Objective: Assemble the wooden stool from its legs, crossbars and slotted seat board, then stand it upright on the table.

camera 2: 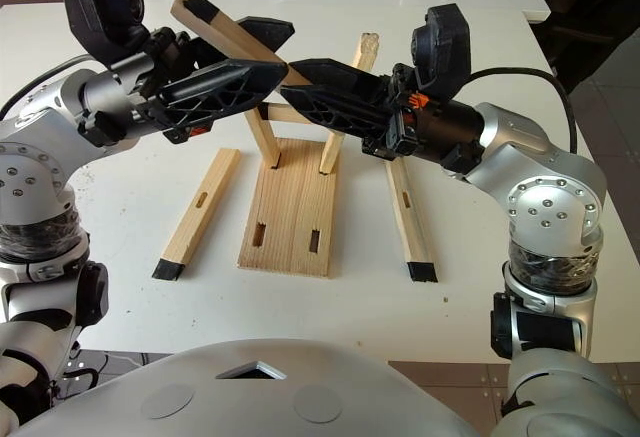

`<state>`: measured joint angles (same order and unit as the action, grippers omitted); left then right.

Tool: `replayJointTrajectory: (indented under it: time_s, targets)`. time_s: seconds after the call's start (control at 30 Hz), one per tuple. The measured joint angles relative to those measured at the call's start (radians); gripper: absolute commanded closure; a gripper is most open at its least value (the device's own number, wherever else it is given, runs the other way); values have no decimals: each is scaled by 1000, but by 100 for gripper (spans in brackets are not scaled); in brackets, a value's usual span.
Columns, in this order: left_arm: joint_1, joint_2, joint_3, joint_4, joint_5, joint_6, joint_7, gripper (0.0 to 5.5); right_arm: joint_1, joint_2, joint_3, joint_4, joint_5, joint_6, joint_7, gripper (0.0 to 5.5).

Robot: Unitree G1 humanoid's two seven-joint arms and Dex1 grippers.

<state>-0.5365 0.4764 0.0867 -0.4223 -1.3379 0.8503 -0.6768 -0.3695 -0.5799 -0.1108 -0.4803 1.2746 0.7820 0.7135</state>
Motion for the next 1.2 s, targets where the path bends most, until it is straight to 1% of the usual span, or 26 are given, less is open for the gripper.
replayJointTrajectory:
  time_s: [0.13, 0.37, 0.63, 0.67, 0.77, 0.83, 0.93, 1.07, 1.1, 1.2]
  targets:
    - [0, 0, -3, 0, 23, -5, -5, 313, -2, 3, 0, 3, -4, 0, 5, 419]
    - [2, -1, -3, 16, 35, -6, -3, 419, -9, 3, 8, 3, -47, -8, 39, 419]
    - [24, 18, -4, 26, 83, -17, -67, 419, -10, 3, 47, 3, -162, -67, 84, 419]
    - [29, 21, -4, 31, 90, -17, -72, 419, -11, 3, 56, 4, -179, -73, 85, 383]
    - [35, 31, -10, 43, 130, -16, -86, 419, -10, -1, 75, 2, -241, -88, 87, 348]
    - [36, 45, -12, 43, 157, -16, -111, 419, -6, -3, 82, -4, -269, -92, 85, 339]
    - [42, 117, 4, 43, 208, -29, -177, 419, 25, -13, 84, -15, -304, -92, 77, 339]
    - [89, 266, 42, 50, 290, -58, -326, 419, 113, -33, 5, -19, -339, -98, 20, 339]
    - [111, 314, 56, 60, 332, -78, -363, 419, 138, -38, -18, -28, -340, -104, 11, 339]
    - [244, 464, 109, 103, 509, -229, -512, 419, 241, -51, -89, -88, -349, -114, -23, 339]
